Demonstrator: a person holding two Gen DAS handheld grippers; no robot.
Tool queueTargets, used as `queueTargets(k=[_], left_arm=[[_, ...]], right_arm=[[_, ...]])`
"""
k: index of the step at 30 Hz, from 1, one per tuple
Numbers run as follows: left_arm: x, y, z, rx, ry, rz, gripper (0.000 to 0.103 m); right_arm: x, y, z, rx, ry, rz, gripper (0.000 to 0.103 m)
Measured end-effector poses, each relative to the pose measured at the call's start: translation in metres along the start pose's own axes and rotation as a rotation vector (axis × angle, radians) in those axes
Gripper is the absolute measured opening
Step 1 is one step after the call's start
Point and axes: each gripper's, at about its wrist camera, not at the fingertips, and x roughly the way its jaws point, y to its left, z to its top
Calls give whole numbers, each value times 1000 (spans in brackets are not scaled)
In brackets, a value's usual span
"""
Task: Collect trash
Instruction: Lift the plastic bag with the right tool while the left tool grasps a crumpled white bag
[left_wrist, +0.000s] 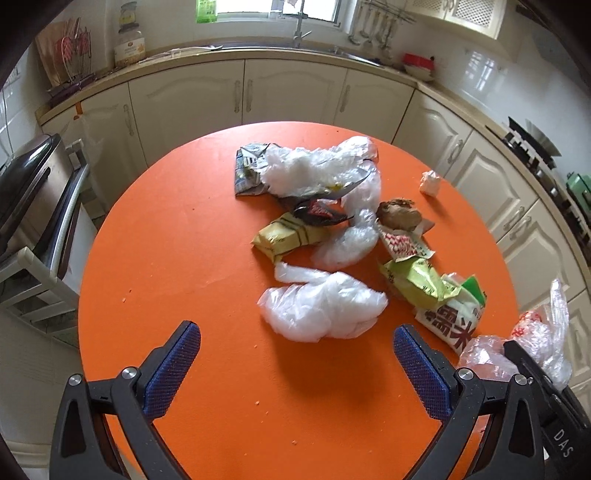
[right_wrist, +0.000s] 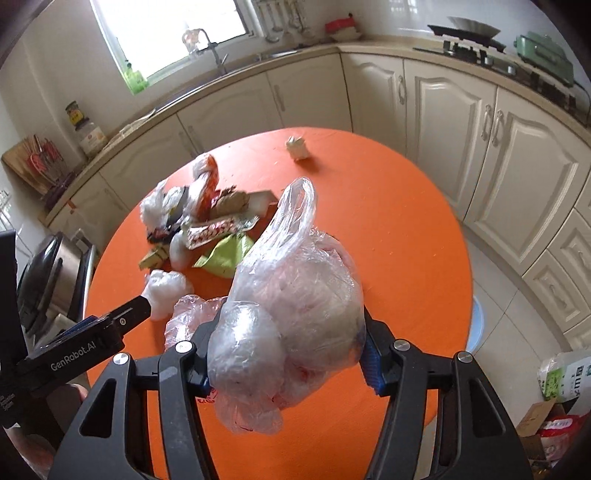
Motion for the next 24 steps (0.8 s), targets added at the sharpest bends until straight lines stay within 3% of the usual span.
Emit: queueTargets(k=[6,10,11,12,13,18,24], left_arm=[[36,-16,14,-3,48,22,102],[67,-21,21,19,139,6,100],[74,-23,20,28,164,-23,87],[77,-26,18,45,170,-14,72],[76,-29,18,71,146,24,66],[78,-38,18,120,131,-3,55],[68,-50,15,141,92,-20,53]], right_arm=[[10,-26,23,50,-11,-23,60],[27,-36,28,68,18,-31,60],[31,-37,28,71,26,-31,60],[34,-37,29,71,33,-31,60],[37,-37,29,69,39,-29,60],[42,-37,25,66,53,-34,60],[27,-38,22,62,28,-38,60]])
